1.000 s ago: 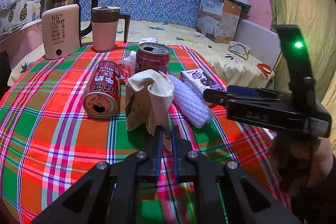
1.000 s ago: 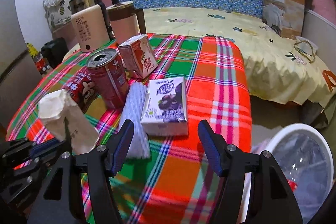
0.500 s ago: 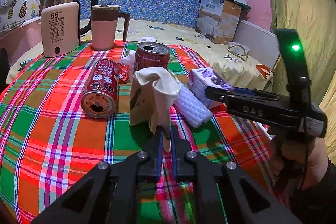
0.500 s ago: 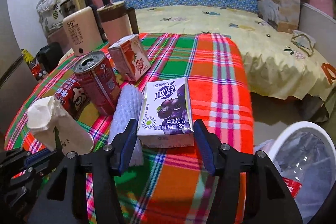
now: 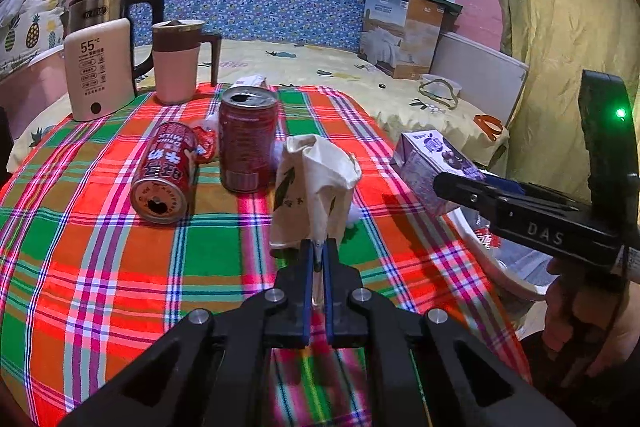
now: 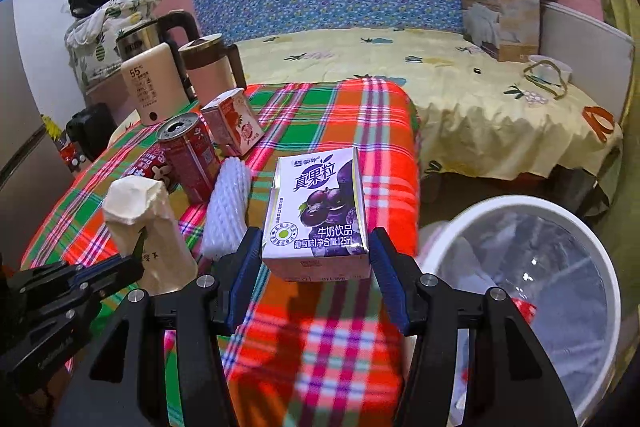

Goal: Collect trash
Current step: 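Carry the paper bag and juice carton over the bin with both tools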

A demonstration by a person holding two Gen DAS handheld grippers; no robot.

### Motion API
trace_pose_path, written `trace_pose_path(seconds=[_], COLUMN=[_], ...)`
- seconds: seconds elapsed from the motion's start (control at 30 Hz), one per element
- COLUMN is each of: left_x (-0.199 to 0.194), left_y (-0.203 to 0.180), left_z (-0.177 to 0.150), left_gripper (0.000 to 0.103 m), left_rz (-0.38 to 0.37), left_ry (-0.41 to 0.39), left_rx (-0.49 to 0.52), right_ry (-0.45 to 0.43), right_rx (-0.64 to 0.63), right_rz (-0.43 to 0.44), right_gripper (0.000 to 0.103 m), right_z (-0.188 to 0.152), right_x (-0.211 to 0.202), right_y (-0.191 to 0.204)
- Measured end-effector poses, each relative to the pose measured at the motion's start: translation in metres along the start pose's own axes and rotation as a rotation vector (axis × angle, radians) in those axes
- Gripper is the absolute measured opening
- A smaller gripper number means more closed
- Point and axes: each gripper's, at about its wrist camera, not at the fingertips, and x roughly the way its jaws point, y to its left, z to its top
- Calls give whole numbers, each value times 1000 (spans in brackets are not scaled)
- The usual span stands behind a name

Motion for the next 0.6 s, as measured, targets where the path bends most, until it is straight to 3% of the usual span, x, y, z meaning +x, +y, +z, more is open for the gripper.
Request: trace_pose_path(seconds=[0.6], left_x=[-17], left_y=[-38], left_z=[3], left_gripper=[5], left_rz=[-46], left_ry=[-13], left_rx=[66], right_ry=[-57], right_rx=[41], right_rz=[-23], right_gripper=[56], right_z=[-14], right_x=[-35], right_y=[-16])
